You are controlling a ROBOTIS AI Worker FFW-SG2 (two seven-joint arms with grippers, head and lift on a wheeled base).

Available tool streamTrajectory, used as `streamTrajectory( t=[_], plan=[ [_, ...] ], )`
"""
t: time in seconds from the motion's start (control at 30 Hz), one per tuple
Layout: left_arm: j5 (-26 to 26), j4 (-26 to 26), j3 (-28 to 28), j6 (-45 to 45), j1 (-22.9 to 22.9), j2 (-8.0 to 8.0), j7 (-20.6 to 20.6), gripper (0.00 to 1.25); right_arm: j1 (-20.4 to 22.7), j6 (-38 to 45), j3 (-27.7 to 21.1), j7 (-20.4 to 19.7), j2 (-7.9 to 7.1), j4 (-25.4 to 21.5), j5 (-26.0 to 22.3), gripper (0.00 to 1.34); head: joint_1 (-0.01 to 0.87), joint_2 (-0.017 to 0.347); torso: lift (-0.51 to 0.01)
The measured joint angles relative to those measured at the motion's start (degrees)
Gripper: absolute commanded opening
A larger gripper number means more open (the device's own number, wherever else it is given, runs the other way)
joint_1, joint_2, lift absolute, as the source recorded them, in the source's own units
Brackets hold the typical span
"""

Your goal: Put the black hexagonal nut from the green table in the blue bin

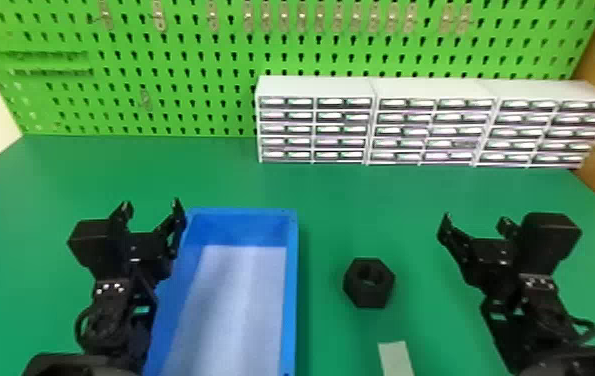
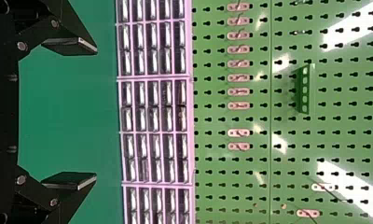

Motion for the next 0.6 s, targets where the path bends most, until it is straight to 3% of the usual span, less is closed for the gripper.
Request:
streamTrajectory(
  t=[0.6],
  plan=[
    [-0.08,0.0,0.13,0.01,0.0,0.0,0.0,0.76,-0.23,0.44,0.31,0.01,-0.21,0.0,-0.08,1.01,0.657,0.057,-0.095]
  ],
)
